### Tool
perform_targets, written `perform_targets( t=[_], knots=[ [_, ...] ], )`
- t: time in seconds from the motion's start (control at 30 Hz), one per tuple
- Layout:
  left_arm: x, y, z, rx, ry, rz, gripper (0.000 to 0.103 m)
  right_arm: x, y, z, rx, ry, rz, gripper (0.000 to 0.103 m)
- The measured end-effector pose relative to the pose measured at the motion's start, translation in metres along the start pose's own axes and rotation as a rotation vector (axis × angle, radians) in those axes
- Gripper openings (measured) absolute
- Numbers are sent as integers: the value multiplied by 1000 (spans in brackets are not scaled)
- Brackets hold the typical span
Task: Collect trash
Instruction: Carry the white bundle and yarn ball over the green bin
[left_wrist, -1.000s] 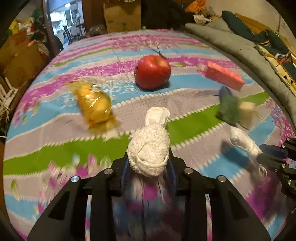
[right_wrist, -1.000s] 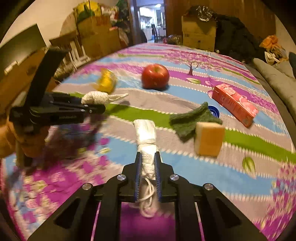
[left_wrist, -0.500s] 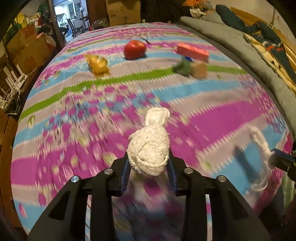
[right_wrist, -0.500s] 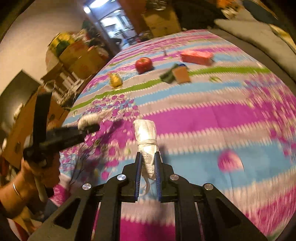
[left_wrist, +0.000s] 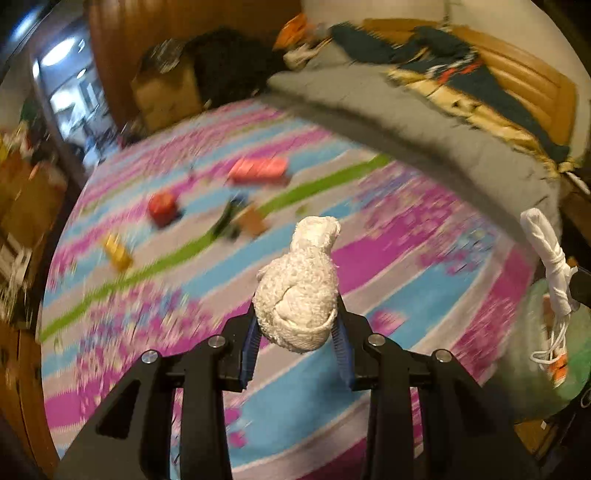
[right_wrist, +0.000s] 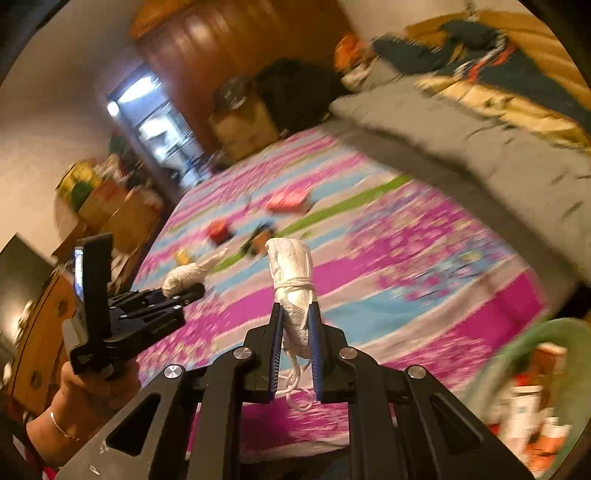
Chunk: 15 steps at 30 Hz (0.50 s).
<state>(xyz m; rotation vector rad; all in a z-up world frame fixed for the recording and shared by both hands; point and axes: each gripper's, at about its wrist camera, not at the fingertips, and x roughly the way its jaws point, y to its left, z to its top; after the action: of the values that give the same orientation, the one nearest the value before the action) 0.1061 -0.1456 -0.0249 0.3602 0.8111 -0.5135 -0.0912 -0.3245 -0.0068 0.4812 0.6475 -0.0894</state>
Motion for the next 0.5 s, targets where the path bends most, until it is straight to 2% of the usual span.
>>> perform_targets(
  t=[0.13,0.27,0.5],
  knots=[
    [-15,-52,33,70,-58,-74,33,-54,-33,15,41,-82,-104,15],
    [-25,-111,56,146,-87,-152,33,-104,-68,19,97,-124,-197,15],
    [-35,-209,68,307,-105,-254,33,-185,-137,10,246,-157,-341,15]
  ],
)
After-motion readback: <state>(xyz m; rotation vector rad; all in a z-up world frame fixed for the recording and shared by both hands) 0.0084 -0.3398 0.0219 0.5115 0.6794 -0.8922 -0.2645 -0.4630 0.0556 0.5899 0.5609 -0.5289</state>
